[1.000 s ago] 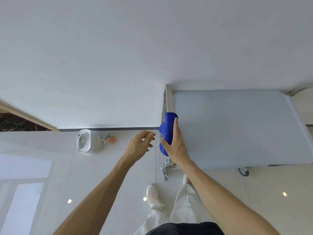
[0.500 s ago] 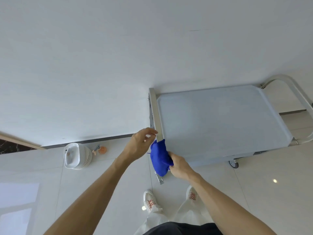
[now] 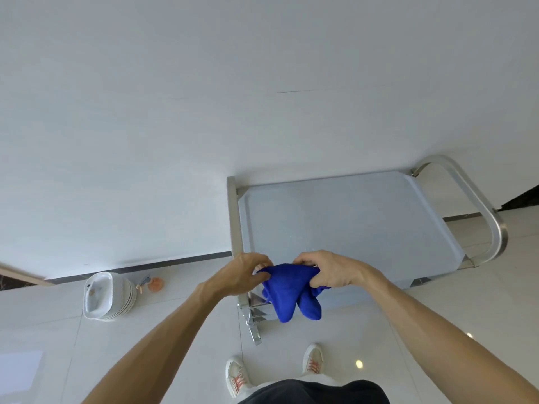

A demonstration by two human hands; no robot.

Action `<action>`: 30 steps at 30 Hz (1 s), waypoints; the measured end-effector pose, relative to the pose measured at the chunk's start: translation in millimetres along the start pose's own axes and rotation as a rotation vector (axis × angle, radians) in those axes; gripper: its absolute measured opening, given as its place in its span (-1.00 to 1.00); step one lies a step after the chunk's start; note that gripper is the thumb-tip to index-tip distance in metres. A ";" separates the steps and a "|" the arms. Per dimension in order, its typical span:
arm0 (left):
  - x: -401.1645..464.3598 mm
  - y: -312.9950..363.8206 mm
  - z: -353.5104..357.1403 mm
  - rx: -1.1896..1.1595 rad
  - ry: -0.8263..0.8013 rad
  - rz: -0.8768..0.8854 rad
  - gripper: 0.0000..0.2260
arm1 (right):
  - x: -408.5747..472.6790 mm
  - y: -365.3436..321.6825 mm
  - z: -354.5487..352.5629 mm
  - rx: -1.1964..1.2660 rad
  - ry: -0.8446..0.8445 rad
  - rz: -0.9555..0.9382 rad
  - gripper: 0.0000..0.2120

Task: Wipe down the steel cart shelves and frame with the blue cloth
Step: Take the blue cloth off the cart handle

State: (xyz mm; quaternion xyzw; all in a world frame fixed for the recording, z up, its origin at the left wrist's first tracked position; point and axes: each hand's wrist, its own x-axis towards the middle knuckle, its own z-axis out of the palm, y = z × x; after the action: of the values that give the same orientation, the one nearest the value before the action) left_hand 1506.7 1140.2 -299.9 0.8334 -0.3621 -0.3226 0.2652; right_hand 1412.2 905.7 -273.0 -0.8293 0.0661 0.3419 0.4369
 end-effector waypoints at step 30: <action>89.7 54.9 97.3 0.028 0.334 -0.317 -0.69 | 28.1 162.2 -61.4 -0.264 0.349 0.132 -0.59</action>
State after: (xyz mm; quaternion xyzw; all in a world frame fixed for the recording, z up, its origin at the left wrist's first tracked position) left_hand 1459.4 1017.6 -357.2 0.9253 -0.1819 -0.2126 0.2559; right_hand 1398.5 764.9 -377.2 -0.9198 0.1496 0.2269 0.2830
